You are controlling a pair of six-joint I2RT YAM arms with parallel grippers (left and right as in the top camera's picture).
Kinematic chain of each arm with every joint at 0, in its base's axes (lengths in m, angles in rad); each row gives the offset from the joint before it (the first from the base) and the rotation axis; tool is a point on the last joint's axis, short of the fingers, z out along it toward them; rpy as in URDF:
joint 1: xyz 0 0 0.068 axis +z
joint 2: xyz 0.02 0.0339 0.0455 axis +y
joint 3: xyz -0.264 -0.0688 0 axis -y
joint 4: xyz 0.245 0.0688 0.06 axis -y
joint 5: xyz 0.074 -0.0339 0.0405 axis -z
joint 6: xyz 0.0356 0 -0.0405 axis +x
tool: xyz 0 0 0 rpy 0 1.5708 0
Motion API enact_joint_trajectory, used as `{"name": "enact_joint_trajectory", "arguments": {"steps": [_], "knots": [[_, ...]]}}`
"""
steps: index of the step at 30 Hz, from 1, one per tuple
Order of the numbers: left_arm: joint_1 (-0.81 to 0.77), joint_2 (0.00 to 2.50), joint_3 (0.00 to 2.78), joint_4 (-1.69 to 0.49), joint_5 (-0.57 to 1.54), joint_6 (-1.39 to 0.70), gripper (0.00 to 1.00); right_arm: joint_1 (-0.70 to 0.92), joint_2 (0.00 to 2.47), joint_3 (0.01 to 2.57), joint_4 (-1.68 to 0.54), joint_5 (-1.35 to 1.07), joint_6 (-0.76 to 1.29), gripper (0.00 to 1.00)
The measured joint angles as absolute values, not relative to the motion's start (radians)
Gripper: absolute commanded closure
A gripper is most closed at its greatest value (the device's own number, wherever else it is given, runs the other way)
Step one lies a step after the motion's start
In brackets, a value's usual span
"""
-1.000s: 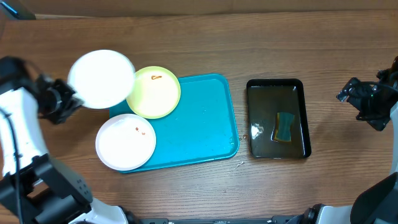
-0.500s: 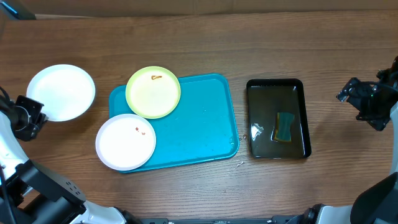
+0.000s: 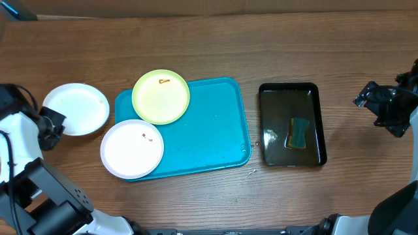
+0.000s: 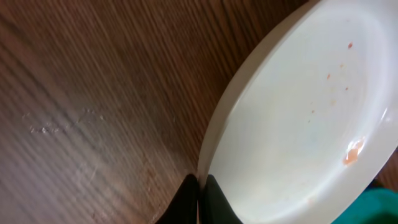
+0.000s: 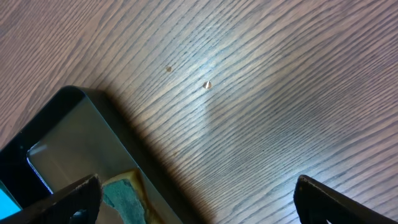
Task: Clean dirty plates on tray and stack at the side
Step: 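Lower the white plate onto the table left of the blue tray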
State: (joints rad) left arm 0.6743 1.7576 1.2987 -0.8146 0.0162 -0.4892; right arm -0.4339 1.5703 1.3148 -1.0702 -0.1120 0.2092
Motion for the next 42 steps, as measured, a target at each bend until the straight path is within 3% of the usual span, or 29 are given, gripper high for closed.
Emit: {"name": "enact_joint_trajectory", "arguments": {"steps": [13, 14, 15, 17, 18, 27, 32, 36, 38, 39, 41, 42], "knots": [[0.618, 1.758, 1.156, -0.617, -0.002, -0.496, 0.95, -0.434, 1.57, 1.315, -1.07, -0.112, 0.209, 0.0], [0.608, 1.758, 1.154, -0.609, -0.005, -0.495, 0.9, -0.434, 1.57, 1.315, -1.07, -0.112, 0.209, 0.0], [0.599, 1.758, 1.154, -0.603, -0.005, -0.495, 0.75, -0.434, 1.57, 1.315, -1.07, -0.112, 0.209, 0.0], [0.581, 1.758, 1.154, -0.597, -0.01, -0.487, 0.36, -0.434, 1.57, 1.315, -1.07, -0.112, 0.209, 0.0], [0.575, 1.758, 1.154, -0.598, -0.014, -0.48, 0.26, -0.434, 1.57, 1.315, -1.07, -0.112, 0.209, 0.0], [0.564, 1.758, 1.233, -0.732, 0.001, -0.44, 0.14, -0.434, 1.57, 1.315, -1.07, -0.111, 0.209, 0.0], [0.564, 1.757, 1.439, -0.893, 0.008, -0.434, 0.2, -0.434, 1.57, 1.315, -1.07, -0.112, 0.21, 0.0], [0.564, 1.75, 1.553, -0.958, 0.008, -0.429, 0.4, -0.434, 1.57, 1.315, -1.071, -0.111, 0.209, 0.0], [0.564, 1.743, 1.562, -0.968, 0.01, -0.427, 0.56, -0.434, 1.57, 1.315, -1.07, -0.111, 0.209, 0.0], [0.564, 1.743, 1.562, -0.973, 0.011, -0.427, 0.75, -0.434, 1.57, 1.315, -1.07, -0.112, 0.209, 0.0], [0.564, 1.743, 1.552, -0.965, 0.014, -0.433, 0.9, -0.434, 1.57, 1.315, -1.07, -0.112, 0.209, 0.0], [0.564, 1.743, 1.544, -0.953, 0.014, -0.434, 0.93, -0.434, 1.57, 1.315, -1.071, -0.112, 0.209, 0.0]]}}
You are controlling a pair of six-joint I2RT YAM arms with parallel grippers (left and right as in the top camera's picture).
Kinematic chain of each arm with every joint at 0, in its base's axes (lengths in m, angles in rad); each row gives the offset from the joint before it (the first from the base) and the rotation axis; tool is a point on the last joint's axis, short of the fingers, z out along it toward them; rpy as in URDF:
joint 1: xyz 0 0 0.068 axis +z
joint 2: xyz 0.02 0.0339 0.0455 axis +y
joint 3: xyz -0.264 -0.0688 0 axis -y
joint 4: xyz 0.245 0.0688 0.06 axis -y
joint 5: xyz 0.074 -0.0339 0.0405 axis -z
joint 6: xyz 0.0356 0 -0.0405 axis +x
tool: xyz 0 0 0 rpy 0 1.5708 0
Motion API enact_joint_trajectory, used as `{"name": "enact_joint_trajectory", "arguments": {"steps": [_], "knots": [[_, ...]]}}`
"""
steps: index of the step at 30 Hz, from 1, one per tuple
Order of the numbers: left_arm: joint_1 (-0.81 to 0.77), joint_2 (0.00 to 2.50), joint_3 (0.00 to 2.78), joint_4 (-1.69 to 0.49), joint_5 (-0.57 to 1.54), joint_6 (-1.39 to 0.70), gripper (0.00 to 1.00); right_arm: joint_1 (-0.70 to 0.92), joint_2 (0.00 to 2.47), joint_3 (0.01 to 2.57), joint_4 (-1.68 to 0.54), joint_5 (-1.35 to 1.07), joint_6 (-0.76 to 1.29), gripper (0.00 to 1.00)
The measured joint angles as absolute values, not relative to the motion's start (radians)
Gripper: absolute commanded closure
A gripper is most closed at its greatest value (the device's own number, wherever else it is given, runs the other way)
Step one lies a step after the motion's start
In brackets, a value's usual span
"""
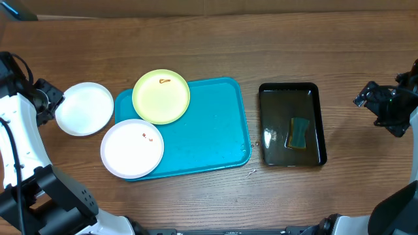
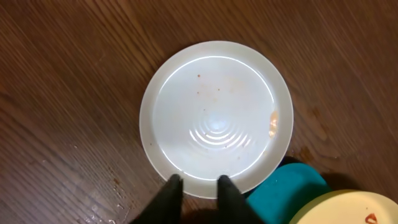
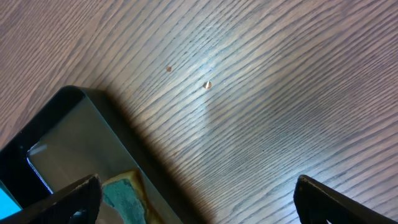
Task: Clean dirty plates on tray and stack at the side
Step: 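Lower the white plate onto the table left of the blue tray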
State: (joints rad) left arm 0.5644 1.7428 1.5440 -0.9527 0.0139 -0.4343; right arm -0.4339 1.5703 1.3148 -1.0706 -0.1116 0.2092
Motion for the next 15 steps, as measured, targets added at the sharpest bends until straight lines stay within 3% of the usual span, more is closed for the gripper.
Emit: {"name": "enact_joint_trajectory", "arguments": {"steps": [5, 8, 13, 15], "knots": [[0.564, 1.743, 1.451, -0.896, 0.018, -0.438, 0.91, -0.434, 1.57, 1.315, -1.07, -0.112, 0.209, 0.0], [0.564, 1.746, 1.407, -0.895, 0.06, -0.434, 0.74, -0.434, 1.57, 1.315, -1.07, -0.112, 0.209, 0.0], [0.564, 1.749, 1.432, -0.944, 0.308, -0.349, 0.55, -0.434, 1.57, 1.315, -1.07, -0.111, 0.209, 0.0], [0.562, 1.749, 1.473, -1.002, 0.39, -0.316, 0.34, -0.434, 1.57, 1.315, -1.07, -0.112, 0.209, 0.0]]}}
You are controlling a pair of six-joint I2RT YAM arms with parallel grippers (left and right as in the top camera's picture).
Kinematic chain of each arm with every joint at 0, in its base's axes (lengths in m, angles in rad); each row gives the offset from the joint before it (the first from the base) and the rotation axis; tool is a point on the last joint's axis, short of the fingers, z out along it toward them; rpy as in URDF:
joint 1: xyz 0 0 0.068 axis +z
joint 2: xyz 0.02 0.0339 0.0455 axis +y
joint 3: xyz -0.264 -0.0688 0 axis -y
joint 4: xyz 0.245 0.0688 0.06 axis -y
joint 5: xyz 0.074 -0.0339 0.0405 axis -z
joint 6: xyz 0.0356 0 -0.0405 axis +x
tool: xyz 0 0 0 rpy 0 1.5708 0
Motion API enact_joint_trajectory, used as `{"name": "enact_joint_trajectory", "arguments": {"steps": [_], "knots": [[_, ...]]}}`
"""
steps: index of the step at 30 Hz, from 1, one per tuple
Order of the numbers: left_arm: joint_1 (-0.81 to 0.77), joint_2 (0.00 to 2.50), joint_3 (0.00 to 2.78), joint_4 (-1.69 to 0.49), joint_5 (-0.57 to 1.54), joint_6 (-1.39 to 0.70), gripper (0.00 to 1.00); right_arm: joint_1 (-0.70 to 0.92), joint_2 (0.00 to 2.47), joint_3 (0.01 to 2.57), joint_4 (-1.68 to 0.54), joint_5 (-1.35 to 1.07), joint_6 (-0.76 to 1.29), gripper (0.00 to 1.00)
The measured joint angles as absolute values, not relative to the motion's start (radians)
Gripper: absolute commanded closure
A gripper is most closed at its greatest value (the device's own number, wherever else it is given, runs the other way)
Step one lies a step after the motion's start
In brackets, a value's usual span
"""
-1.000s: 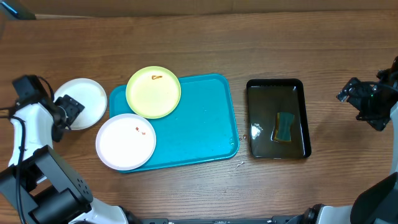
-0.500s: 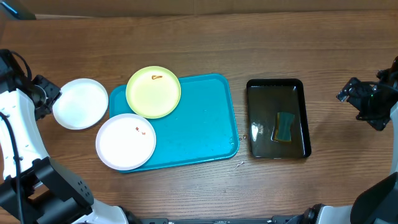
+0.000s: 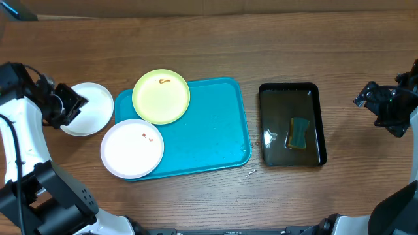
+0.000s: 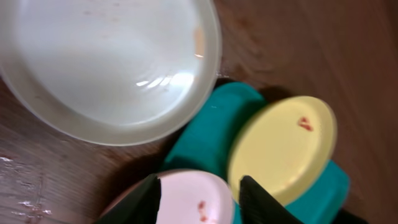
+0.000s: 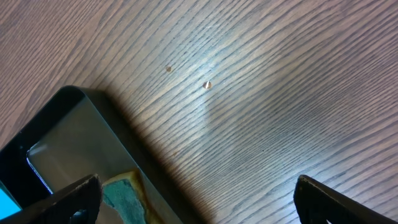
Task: Clean dirty plates on tray and stack at the side
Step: 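Lower the white plate onto the table left of the blue tray, then raise the right gripper and swing it over the blue tray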
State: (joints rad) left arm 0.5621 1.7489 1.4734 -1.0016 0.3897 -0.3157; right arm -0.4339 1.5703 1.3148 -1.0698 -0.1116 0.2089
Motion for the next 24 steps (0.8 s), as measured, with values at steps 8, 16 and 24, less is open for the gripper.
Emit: {"name": "enact_joint_trajectory", "arguments": {"steps": [8, 16, 24], "knots": [[0.503, 1.741, 1.581, -1.101, 0.509, -0.259, 0.0, -0.434, 1.57, 1.315, -1.069, -0.111, 0.209, 0.0], [0.491, 1.741, 1.581, -1.101, 0.458, -0.254, 0.0, -0.434, 1.57, 1.315, -1.07, -0.112, 0.209, 0.0], [0.491, 1.741, 1.581, -1.101, 0.403, -0.254, 0.0, -0.434, 1.57, 1.315, -0.821, -0.111, 0.209, 0.0]]}}
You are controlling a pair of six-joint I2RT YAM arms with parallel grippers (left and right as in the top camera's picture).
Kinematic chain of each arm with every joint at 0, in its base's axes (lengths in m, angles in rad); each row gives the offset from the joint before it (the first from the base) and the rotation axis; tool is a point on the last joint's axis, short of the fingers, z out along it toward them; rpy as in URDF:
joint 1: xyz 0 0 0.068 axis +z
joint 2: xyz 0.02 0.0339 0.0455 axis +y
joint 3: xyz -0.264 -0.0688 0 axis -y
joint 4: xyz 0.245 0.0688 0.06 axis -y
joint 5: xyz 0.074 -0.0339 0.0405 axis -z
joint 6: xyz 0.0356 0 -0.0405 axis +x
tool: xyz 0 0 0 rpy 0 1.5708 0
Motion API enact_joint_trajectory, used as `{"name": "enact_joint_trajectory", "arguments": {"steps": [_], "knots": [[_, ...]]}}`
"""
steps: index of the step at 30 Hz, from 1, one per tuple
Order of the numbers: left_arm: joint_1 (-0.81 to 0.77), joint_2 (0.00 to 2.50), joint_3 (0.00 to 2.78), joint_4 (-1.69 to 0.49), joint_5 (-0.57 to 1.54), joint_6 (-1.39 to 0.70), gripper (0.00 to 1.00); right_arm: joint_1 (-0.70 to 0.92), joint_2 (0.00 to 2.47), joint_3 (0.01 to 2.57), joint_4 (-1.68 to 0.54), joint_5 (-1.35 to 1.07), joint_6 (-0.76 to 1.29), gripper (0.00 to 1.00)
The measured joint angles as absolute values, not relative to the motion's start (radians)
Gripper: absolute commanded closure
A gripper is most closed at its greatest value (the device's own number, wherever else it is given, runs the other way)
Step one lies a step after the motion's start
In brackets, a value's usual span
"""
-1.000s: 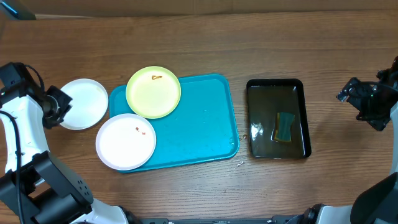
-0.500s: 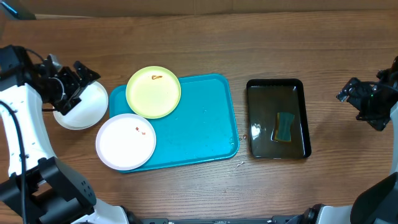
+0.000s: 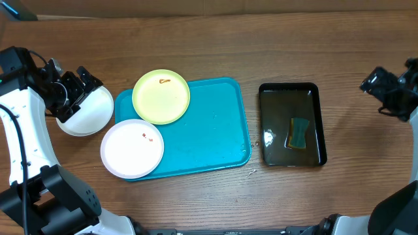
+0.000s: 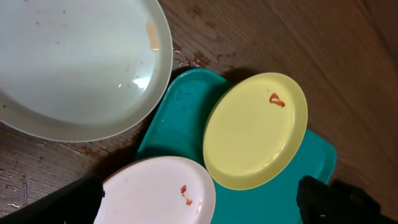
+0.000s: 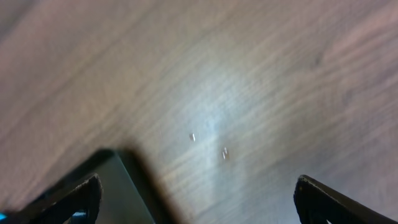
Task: Clean dirty plates on tray and stack at the side
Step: 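Raise the right gripper and swing it over the blue tray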
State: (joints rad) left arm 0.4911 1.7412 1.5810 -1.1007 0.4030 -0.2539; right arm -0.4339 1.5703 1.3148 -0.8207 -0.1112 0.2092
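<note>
A white plate (image 3: pixel 88 116) with faint orange specks lies on the wood left of the teal tray (image 3: pixel 202 130). My left gripper (image 3: pixel 77 91) hangs wide open over that plate's far left edge, holding nothing. On the tray sit a yellow plate (image 4: pixel 255 130) with a red smear and a white plate (image 4: pixel 155 193) with red stains that overhangs the tray's front left corner. My right gripper (image 3: pixel 390 88) is open at the far right over bare wood. Its wrist view is blurred, with the gripper (image 5: pixel 196 202) apart from everything.
A black tray (image 3: pixel 292 124) of dark liquid stands right of the teal tray, with a green-and-yellow sponge (image 3: pixel 299 132) in it. Its corner (image 5: pixel 118 180) shows in the right wrist view. Wet drops lie on the wood beside the left white plate.
My left gripper's jaws stand wider apart and it sits a little farther back and right over the white plate. My right gripper has shifted toward the far edge, and its view is blurred.
First my left gripper was shut at the rim of the white plate at the far left. Then the plate lay a little nearer the tray, with the jaws slightly parted at its rim. After that the gripper stood open above the plate, and now wide open.
</note>
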Motion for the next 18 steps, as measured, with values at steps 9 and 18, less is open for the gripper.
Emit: {"name": "enact_joint_trajectory", "arguments": {"steps": [9, 18], "knots": [[0.491, 1.741, 1.581, -1.101, 0.388, -0.254, 0.0, -0.434, 1.57, 1.315, -0.793, -0.163, 0.21, 0.0], [0.491, 1.741, 1.581, -1.101, 0.387, -0.254, 0.0, -0.408, 1.57, 1.315, -0.884, -0.489, 0.183, 0.28]]}}
